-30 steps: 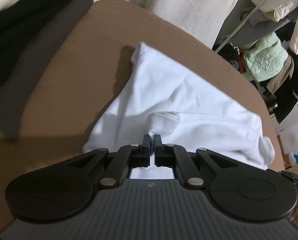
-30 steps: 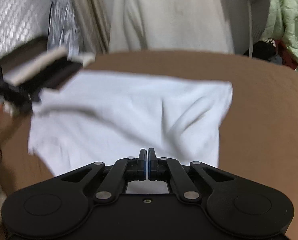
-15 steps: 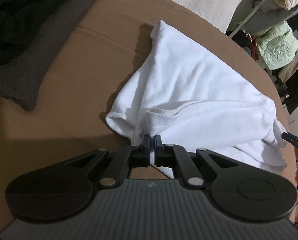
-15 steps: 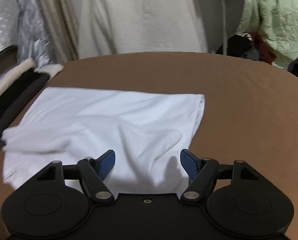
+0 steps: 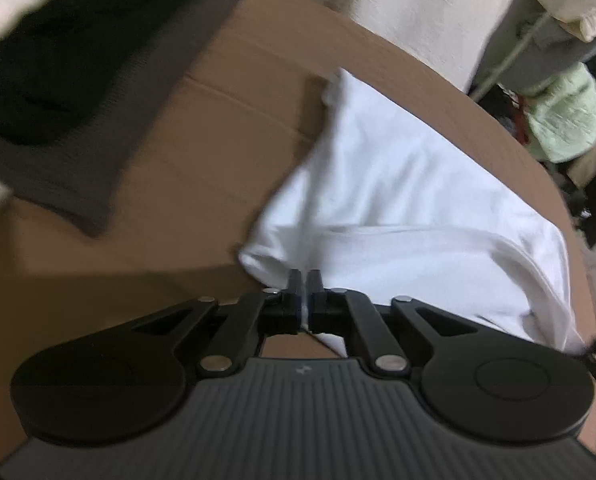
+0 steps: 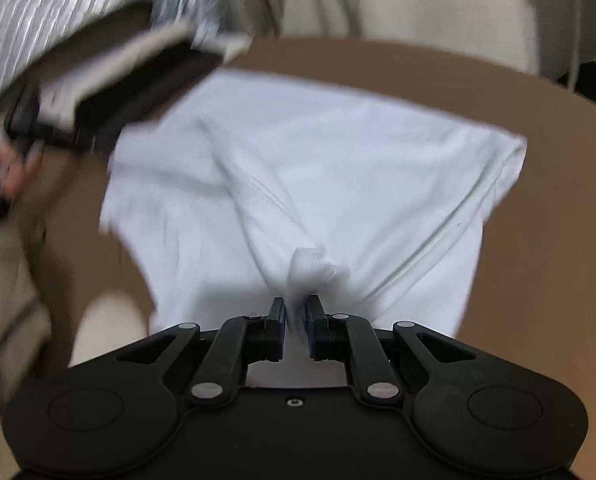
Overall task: Fold clothes
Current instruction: 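Open both grippers and smooth the folded shirt flat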
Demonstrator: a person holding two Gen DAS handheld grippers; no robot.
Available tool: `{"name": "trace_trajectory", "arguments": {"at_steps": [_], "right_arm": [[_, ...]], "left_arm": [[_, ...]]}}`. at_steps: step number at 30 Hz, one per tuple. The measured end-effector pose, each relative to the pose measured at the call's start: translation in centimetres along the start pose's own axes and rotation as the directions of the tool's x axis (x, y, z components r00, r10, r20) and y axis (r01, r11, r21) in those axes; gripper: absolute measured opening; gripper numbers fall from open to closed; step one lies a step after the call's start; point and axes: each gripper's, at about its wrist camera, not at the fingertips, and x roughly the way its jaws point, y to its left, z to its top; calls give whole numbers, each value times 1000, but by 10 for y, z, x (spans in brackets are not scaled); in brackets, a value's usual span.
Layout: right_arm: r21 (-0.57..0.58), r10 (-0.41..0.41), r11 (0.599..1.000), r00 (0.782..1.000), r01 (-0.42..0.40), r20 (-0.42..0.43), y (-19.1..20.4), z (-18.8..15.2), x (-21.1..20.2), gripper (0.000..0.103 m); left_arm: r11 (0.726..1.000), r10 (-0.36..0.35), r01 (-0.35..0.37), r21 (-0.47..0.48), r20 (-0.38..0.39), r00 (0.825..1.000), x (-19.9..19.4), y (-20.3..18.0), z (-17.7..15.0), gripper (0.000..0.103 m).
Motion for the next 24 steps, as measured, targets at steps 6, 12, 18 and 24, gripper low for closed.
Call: {"name": "trace_trajectory", "arguments": {"at_steps": [6,12,18,24], "right_arm": [[105,9,994,1000,-8,-7,-14,-15,-19,15],[245,35,966,983,-80,183,-21,-9,-33,49],[195,25,979,982,-62,187,-8,27,-15,76],[-21,86,996,994,-84,71,49,63,42,76]], "left_arm": [[996,-73,76,-47,70,995,-12,11,3,1],[986,-108,83,141,175,979,-19,-27,2,5],[921,-85,34,388,115,990,14,-87,-9,25],[845,-66,-60,532,215,974,47,-142,2,25]]}}
